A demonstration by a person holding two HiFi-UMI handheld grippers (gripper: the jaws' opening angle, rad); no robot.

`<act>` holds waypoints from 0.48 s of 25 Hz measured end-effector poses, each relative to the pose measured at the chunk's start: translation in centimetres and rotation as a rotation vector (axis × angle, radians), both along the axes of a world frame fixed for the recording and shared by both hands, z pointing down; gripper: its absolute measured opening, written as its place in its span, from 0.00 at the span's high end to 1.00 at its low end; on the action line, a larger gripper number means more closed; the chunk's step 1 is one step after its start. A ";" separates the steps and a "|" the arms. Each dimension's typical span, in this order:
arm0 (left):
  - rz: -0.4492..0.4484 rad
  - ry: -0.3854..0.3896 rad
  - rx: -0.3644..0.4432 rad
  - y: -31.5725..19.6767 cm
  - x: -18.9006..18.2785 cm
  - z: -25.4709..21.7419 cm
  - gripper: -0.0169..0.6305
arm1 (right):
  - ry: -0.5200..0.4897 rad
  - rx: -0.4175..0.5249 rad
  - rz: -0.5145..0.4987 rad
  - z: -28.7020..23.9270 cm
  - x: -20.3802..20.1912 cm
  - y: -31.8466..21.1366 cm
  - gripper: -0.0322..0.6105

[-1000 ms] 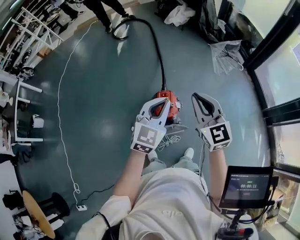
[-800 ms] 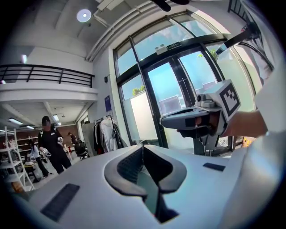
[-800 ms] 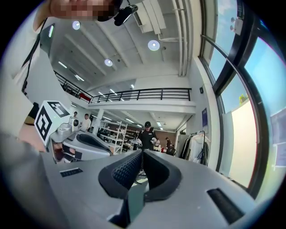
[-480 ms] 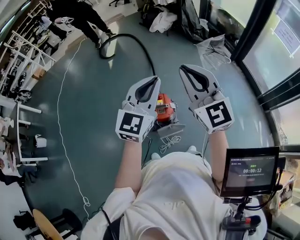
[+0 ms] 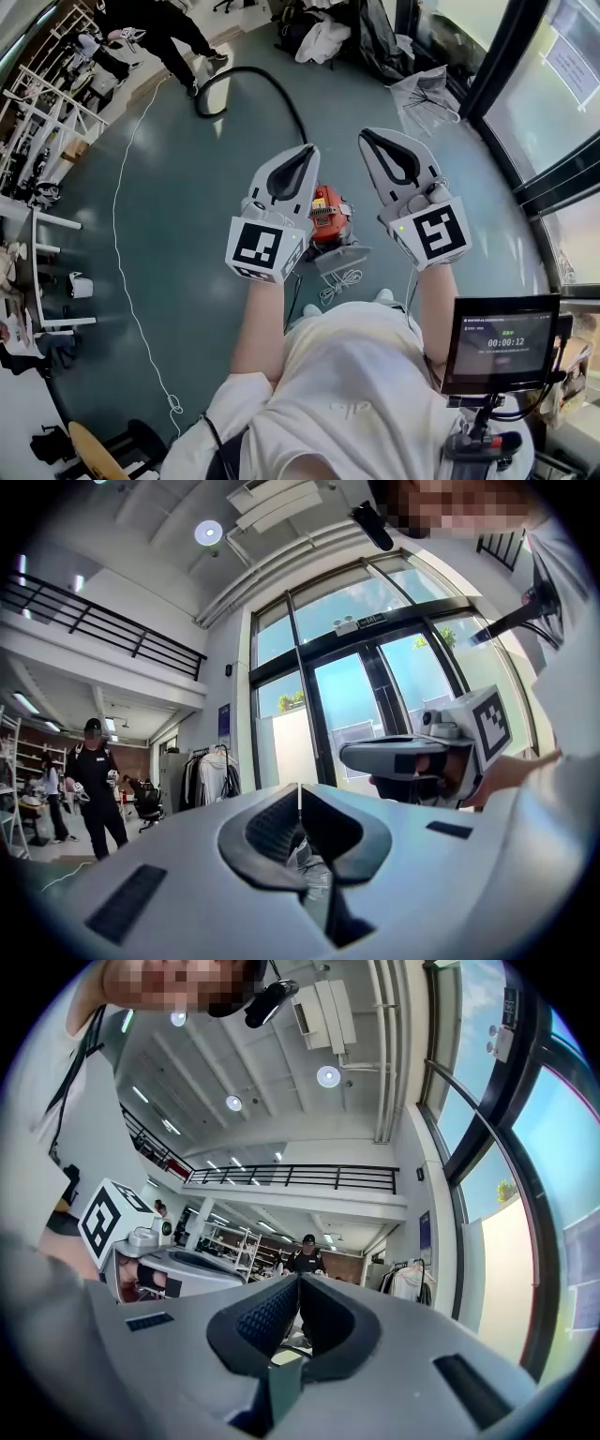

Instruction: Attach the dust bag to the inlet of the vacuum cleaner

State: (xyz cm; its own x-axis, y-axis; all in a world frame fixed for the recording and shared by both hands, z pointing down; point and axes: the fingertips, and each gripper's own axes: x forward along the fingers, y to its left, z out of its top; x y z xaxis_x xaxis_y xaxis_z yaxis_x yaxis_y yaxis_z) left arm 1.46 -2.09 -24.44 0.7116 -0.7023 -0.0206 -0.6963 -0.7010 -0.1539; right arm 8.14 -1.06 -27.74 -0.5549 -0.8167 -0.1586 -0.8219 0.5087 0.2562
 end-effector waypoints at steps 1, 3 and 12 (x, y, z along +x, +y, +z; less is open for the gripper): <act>-0.001 0.000 0.000 0.0 0.0 0.0 0.95 | -0.004 -0.006 0.001 0.0 0.1 0.0 0.92; 0.000 0.000 0.005 0.0 0.0 -0.1 0.95 | -0.015 -0.033 0.005 0.2 0.1 0.0 0.92; 0.012 -0.016 0.006 0.2 0.1 0.0 0.95 | 0.002 -0.046 0.001 0.7 -0.3 0.1 0.92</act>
